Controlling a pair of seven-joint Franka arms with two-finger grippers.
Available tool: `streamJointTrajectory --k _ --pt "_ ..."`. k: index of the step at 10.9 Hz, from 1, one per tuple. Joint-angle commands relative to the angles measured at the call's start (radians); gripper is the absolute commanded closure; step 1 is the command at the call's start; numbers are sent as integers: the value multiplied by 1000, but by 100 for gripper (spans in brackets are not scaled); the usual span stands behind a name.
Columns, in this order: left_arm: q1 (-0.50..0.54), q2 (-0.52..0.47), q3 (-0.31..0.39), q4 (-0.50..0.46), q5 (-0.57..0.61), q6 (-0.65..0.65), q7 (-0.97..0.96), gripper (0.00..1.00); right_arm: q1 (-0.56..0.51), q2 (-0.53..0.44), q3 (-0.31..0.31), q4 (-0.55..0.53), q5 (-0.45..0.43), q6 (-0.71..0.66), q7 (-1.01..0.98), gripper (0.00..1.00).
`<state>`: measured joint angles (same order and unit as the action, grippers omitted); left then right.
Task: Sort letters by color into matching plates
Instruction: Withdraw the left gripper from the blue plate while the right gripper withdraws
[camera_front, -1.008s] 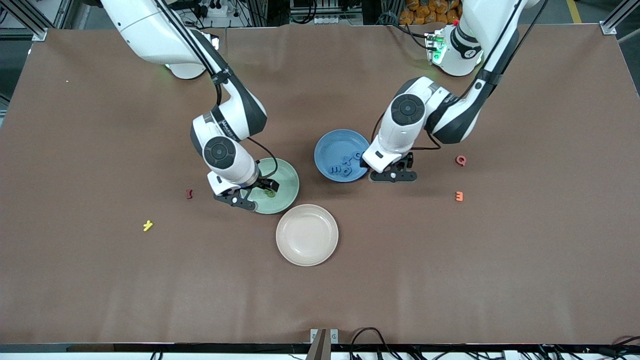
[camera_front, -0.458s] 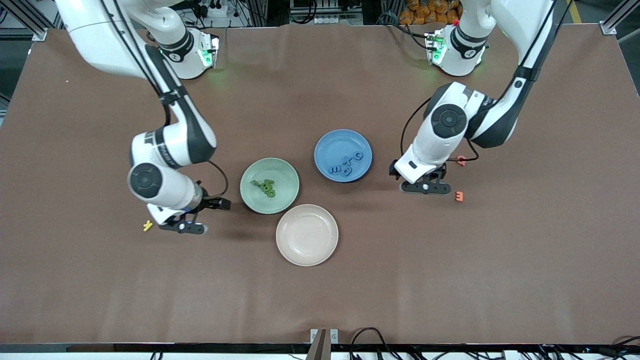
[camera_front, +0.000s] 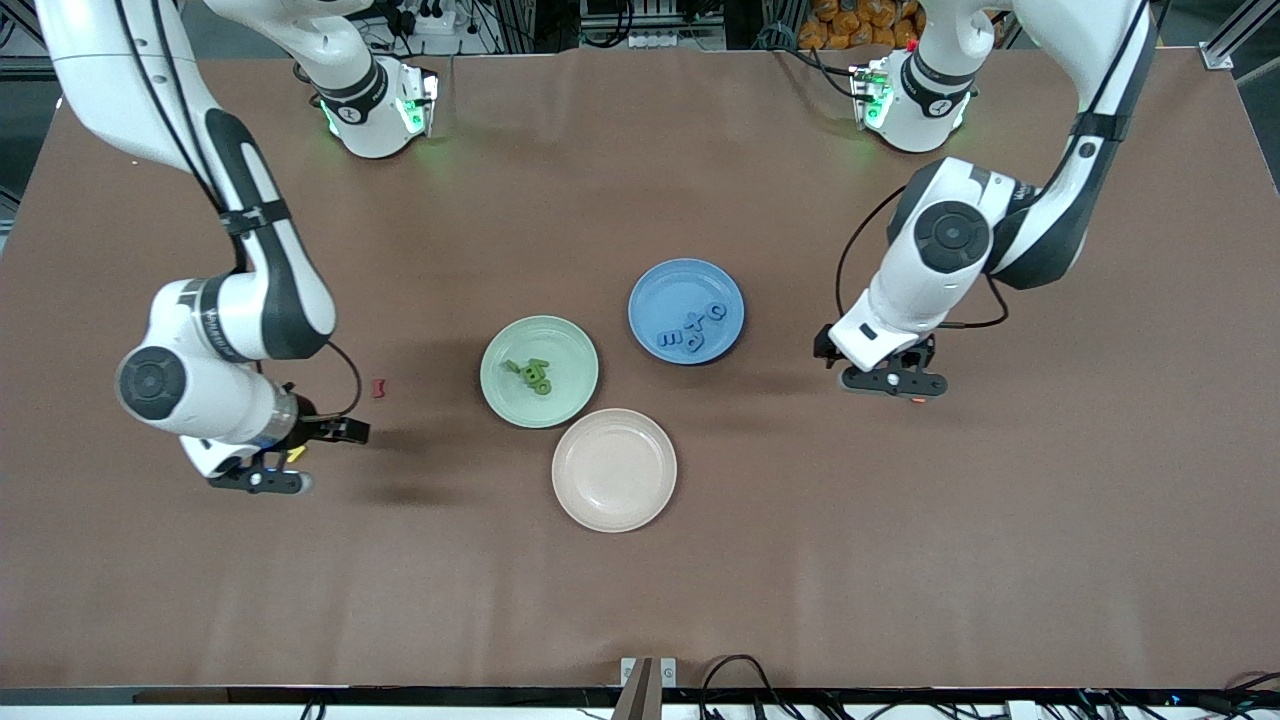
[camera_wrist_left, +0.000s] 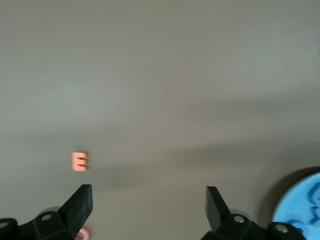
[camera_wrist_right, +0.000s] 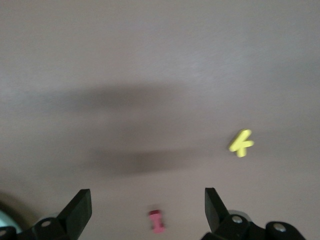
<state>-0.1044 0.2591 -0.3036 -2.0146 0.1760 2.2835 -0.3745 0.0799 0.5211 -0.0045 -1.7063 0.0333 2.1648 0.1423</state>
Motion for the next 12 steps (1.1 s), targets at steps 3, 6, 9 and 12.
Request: streamJointTrajectory --k 3,6,9,12 --pt "3 -90 61 19 -1 -53 42 0 -87 -12 -54 19 -24 -17 -189 0" --pt "28 -132 70 100 -33 -181 51 0 -95 -56 -87 24 -29 -19 -227 0" --pt "28 -132 78 221 -53 -329 66 0 -114 -114 -86 39 -29 -78 -225 0" --pt "20 -164 119 278 -56 -409 86 0 -112 -174 -87 108 -29 -227 -225 0"
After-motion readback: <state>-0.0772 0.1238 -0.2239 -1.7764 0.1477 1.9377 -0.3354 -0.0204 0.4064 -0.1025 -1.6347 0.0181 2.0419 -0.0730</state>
